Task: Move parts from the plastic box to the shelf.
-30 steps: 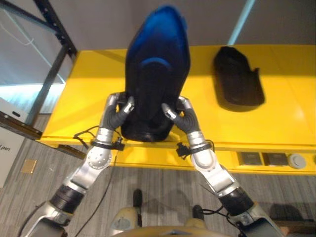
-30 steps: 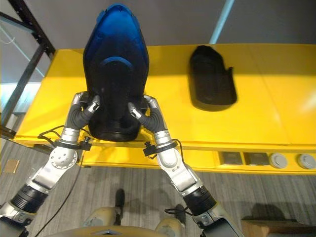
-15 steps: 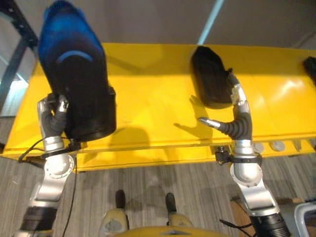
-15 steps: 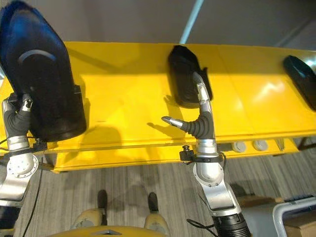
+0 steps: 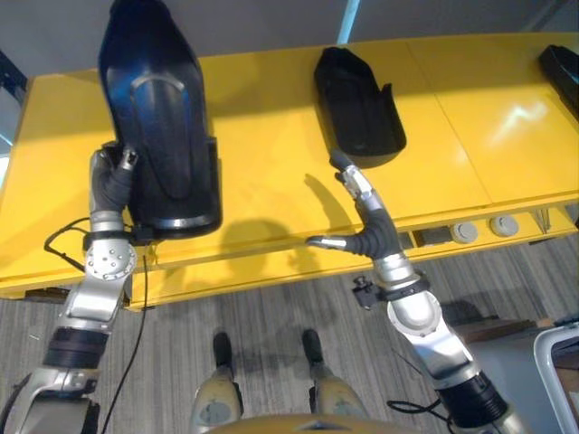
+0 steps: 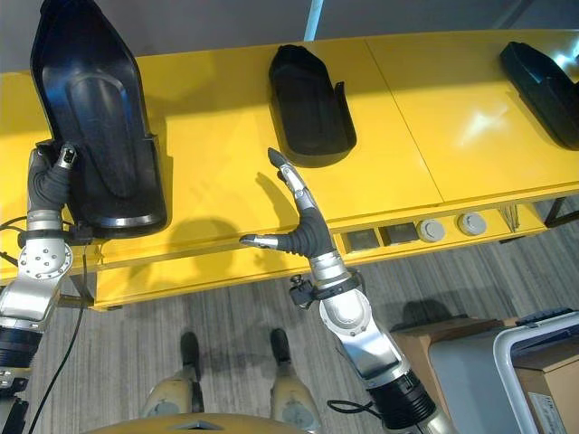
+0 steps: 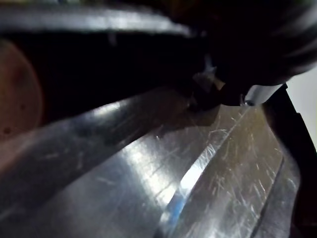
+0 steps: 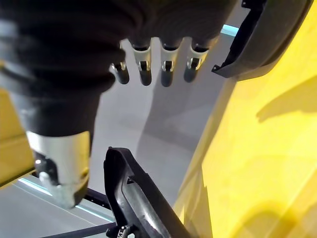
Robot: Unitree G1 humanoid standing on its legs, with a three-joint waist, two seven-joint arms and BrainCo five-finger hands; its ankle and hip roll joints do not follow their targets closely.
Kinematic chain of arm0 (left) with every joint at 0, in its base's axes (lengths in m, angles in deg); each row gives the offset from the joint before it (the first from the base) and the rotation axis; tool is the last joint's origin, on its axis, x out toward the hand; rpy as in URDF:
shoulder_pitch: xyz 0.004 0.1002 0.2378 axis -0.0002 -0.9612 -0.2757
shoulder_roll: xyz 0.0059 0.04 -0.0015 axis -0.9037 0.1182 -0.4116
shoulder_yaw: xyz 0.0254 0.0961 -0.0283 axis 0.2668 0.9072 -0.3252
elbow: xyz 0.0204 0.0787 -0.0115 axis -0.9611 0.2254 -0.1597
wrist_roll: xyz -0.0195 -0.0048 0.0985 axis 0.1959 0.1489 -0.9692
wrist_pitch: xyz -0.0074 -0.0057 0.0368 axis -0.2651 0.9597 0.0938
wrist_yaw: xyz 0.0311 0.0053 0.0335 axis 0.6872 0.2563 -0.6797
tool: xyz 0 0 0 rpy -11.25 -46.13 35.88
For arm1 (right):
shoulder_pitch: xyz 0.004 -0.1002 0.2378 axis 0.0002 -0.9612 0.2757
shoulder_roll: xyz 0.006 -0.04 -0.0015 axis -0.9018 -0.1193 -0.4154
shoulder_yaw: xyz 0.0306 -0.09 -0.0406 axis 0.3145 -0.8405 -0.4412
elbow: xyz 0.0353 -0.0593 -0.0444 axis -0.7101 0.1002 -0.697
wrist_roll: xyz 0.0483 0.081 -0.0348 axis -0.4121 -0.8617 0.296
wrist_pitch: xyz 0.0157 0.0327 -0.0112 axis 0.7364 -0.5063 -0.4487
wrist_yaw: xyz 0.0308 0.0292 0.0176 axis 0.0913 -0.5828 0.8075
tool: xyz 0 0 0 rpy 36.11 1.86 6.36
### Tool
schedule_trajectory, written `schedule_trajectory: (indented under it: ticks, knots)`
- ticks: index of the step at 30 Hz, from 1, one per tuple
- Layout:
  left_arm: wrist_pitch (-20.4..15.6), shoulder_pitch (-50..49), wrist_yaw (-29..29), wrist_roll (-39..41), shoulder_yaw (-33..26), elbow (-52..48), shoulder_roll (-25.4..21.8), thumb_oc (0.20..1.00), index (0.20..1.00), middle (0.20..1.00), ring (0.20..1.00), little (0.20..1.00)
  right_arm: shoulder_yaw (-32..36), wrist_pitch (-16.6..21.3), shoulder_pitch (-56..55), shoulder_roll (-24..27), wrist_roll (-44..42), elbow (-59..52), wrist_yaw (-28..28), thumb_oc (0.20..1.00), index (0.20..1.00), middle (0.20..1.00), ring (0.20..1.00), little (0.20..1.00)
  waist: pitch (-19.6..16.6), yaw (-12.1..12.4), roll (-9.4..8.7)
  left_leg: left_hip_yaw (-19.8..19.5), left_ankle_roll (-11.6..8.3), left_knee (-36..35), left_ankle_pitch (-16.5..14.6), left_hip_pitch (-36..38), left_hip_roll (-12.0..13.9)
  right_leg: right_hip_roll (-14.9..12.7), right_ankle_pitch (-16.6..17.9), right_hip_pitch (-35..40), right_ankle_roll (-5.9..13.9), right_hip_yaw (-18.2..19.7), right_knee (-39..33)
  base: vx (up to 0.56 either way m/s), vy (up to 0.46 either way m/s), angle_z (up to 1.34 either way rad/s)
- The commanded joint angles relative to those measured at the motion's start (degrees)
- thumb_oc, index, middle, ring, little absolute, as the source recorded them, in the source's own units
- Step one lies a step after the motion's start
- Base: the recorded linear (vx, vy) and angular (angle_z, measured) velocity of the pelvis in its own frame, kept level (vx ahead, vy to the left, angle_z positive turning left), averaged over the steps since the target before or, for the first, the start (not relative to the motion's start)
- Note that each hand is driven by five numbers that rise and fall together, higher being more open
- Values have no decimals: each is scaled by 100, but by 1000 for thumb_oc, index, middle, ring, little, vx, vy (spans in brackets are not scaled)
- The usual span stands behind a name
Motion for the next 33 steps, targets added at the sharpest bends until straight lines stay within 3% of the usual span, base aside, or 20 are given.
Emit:
schedule_trajectory:
  ticks: [1, 7, 16, 17, 19, 20, 21, 22, 33]
  knots:
    - [-116, 376, 14, 8, -50, 264, -347, 200, 200, 200, 200, 200, 249, 192, 277, -60, -256, -207, 101, 1000, 1000, 1000, 1000, 1000, 89, 84, -63, -116, -13, 442, -949, 230, 120, 59, -1178, 86, 246, -138, 733, 0, 0, 0]
    - [69, 231, 58, -419, -178, 246, -537, 200, 200, 200, 200, 200, 244, 195, 221, -65, -253, -185, 191, 1000, 1000, 1000, 1000, 1000, 151, 133, -24, -106, -31, 478, -935, 114, 128, 59, -1150, -14, 247, -147, 733, 0, 0, 0]
    - [276, -57, -54, -785, -486, 47, -363, 200, 200, 200, 200, 200, 337, 130, 112, 43, -227, -182, 247, 1000, 1000, 1000, 1000, 1000, 119, 163, -18, -77, -40, 493, -960, 74, 140, 48, -1150, -29, 241, -183, 707, 0, 0, 0]
    - [337, -96, -115, -897, -581, 2, -309, 263, 263, 263, 263, 263, 389, 102, 111, 34, -238, -180, 244, 1000, 1000, 1000, 1000, 1000, 122, 161, -21, -74, -44, 509, -970, 53, 149, 46, -1149, -51, 243, -186, 713, 0, 0, 0]
    - [348, -120, -135, -920, -611, -31, -279, 551, 551, 551, 551, 551, 388, 88, 113, 25, -259, -162, 268, 1000, 1000, 1000, 1000, 1000, 123, 163, -23, -69, -44, 516, -973, 47, 153, 48, -1150, -64, 240, -186, 720, 0, 0, 0]
    - [347, -152, -156, -938, -643, -54, -258, 586, 586, 586, 586, 586, 384, 79, 106, 21, -295, -146, 295, 1000, 1000, 1000, 1000, 1000, 128, 170, -24, -66, -48, 520, -973, 44, 151, 47, -1147, -71, 239, -185, 721, 0, 0, 0]
    - [356, -180, -170, -968, -681, -87, -230, 909, 909, 909, 909, 909, 390, 60, 99, 20, -314, -132, 310, 1000, 1000, 1000, 1000, 1000, 125, 171, -26, -66, -48, 518, -975, 44, 149, 52, -1148, -75, 236, -181, 719, 0, 0, 0]
    - [369, -205, -174, -981, -706, -111, -209, 1000, 1000, 1000, 1000, 1000, 394, 52, 92, 25, -318, -128, 313, 1000, 1000, 1000, 1000, 1000, 123, 172, -27, -59, -49, 517, -975, 44, 151, 51, -1148, -75, 235, -179, 720, 0, 0, 0]
    - [415, -211, -208, -1045, -765, -141, -94, 1000, 1000, 1000, 1000, 1000, 410, -61, 95, 69, -364, 65, 387, 1000, 1000, 1000, 1000, 1000, 91, 172, -37, -34, -46, 534, -996, 57, 155, 62, -1153, -72, 230, -186, 736, 0, 0, 0]
